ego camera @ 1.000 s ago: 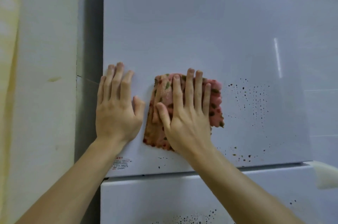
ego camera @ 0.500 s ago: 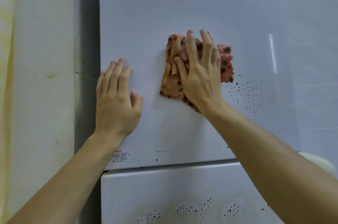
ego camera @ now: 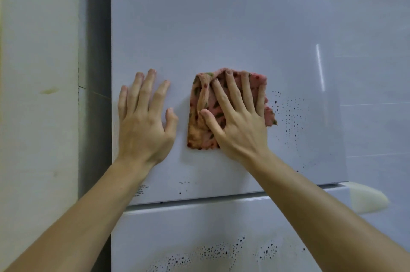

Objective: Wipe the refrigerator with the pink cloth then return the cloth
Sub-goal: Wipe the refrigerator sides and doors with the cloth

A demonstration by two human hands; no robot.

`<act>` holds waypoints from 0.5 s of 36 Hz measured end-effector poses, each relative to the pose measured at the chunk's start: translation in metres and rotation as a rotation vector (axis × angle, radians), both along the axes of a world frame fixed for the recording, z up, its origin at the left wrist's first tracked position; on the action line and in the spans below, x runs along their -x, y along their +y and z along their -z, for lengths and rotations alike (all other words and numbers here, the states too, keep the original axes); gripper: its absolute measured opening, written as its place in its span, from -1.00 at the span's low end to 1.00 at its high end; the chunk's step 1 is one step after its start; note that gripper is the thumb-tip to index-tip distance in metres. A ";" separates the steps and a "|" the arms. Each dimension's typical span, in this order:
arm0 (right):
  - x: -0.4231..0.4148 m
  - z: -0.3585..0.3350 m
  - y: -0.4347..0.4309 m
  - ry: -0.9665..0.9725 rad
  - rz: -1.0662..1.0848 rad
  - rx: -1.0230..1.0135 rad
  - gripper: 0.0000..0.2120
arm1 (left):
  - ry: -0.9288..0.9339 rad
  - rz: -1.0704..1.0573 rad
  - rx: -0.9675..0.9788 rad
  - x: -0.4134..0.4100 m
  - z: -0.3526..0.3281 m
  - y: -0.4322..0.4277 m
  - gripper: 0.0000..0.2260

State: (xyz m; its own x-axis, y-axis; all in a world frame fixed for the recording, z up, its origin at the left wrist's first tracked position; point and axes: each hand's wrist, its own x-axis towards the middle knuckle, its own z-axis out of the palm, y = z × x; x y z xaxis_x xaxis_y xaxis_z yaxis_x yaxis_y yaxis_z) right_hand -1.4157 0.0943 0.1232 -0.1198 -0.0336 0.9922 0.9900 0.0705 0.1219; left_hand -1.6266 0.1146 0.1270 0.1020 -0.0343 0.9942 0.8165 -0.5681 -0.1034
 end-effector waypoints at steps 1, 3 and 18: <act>-0.002 -0.006 0.000 0.002 0.002 0.000 -0.31 | 0.005 0.001 -0.001 -0.002 -0.001 -0.001 -0.47; -0.006 -0.023 0.001 0.008 0.006 -0.007 -0.30 | 0.010 -0.004 0.000 -0.006 -0.004 -0.001 -0.47; -0.036 -0.011 0.000 0.028 -0.120 -0.021 -0.52 | 0.008 -0.012 -0.001 -0.010 -0.005 0.003 -0.47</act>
State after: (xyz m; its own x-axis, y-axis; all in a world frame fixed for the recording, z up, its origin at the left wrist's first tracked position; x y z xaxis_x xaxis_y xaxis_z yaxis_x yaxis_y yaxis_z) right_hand -1.3800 0.0945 0.1343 -0.0858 -0.0667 0.9941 0.9776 0.1866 0.0969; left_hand -1.6168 0.1173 0.1316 0.1099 -0.0343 0.9934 0.8223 -0.5582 -0.1102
